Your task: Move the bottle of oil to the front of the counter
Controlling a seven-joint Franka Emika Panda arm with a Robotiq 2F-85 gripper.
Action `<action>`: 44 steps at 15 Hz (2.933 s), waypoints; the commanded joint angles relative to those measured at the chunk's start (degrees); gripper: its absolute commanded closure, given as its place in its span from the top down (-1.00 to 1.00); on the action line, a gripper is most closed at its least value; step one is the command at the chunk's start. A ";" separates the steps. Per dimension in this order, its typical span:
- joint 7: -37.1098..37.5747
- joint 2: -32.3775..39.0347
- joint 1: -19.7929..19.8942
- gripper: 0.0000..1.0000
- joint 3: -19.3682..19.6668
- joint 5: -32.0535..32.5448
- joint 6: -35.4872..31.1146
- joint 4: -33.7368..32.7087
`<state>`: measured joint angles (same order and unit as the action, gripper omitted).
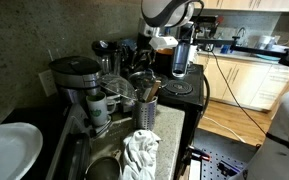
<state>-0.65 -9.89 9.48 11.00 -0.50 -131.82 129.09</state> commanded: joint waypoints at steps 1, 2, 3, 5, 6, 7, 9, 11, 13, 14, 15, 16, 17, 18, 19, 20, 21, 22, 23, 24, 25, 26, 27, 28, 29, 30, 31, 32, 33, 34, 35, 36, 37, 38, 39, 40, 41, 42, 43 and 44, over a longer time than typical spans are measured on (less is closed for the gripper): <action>-0.54 4.41 -1.27 1.00 -0.66 -4.20 -1.41 -3.84; -0.54 5.06 -1.53 1.00 -0.88 -4.99 -1.50 -4.44; -0.52 5.55 -1.77 1.00 -1.10 -5.53 -1.70 -4.94; -0.37 6.71 -1.93 1.00 -1.56 -5.34 -2.54 -5.69; -0.03 7.21 -1.84 1.00 -1.76 -4.77 -3.17 -5.95; 0.09 7.59 -1.76 1.00 -1.91 -4.47 -3.58 -6.19; 0.21 8.30 -1.61 0.89 -1.93 -4.07 -4.66 -6.48; 0.16 8.81 -1.53 0.41 -1.89 -4.09 -5.04 -6.65; 0.20 8.98 -1.52 0.21 -1.93 -4.03 -5.41 -6.50; 0.19 8.96 -1.54 0.06 -1.95 -3.98 -5.81 -6.35; 0.08 8.92 -1.55 -0.13 -1.96 -4.15 -5.85 -6.27; 0.08 8.83 -1.56 -0.26 -1.97 -4.20 -5.85 -6.21; 0.07 8.78 -1.58 -0.43 -1.99 -4.15 -5.87 -6.16; 0.15 8.70 -1.60 -0.57 -2.02 -4.04 -5.91 -6.08; 0.17 8.67 -1.62 -0.74 -2.03 -3.97 -5.94 -6.05; 0.21 8.61 -1.62 -0.73 -2.04 -3.88 -5.89 -6.08; 0.29 8.52 -1.62 -0.70 -2.04 -3.76 -5.54 -6.16; 0.46 8.53 -1.61 -0.70 -2.04 -3.65 -5.42 -6.21; 0.54 8.46 -1.61 -0.70 -2.04 -3.69 -5.15 -6.32; 0.53 8.10 -1.61 -0.71 -2.04 -3.88 -4.36 -6.62; 0.62 7.59 -1.61 -0.71 -2.03 -4.00 -3.62 -6.94; 0.55 7.03 -1.61 -0.71 -2.02 -4.27 -2.85 -7.23; 0.85 6.50 -1.59 -0.71 -2.02 -4.07 -1.98 -7.55; 1.06 5.85 -1.59 -0.71 -2.03 -3.87 -1.28 -7.70; 0.97 5.47 -1.59 -0.71 -2.03 -3.91 -0.34 -7.97; 0.98 4.95 -1.60 -0.72 -2.04 -3.88 0.42 -8.24; 0.98 4.59 -1.63 -0.72 -2.06 -3.95 1.01 -8.54; 0.96 4.16 -1.66 -0.72 -2.08 -4.05 1.71 -8.92; 1.04 3.68 -1.71 -0.72 -2.14 -4.00 2.04 -9.19; 1.07 3.18 -1.76 -0.72 -2.18 -4.02 2.50 -9.52; 1.00 2.55 -1.82 -0.72 -2.22 -4.17 3.11 -9.87; 1.00 1.78 -1.87 -0.72 -2.26 -4.38 3.70 -10.08; 0.92 0.68 -1.91 -0.73 -2.27 -4.54 4.66 -10.26; 0.90 -0.30 -1.90 -0.73 -2.26 -4.68 5.55 -10.47; 0.77 -1.49 -1.87 -0.73 -2.19 -4.86 6.99 -10.91; 0.71 -2.53 -1.83 -0.73 -2.14 -4.84 8.63 -11.54; 0.42 -3.34 -1.84 -0.73 -2.03 -4.99 10.24 -12.26; 0.50 -4.12 -1.80 -0.73 -2.00 -4.81 11.71 -13.11; 0.26 -4.77 -1.83 -0.73 -1.89 -5.02 14.01 -14.51; 0.52 -5.36 -1.78 -0.73 -1.87 -4.92 15.44 -15.55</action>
<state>-0.67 -12.15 7.68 9.18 -4.64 -121.55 117.49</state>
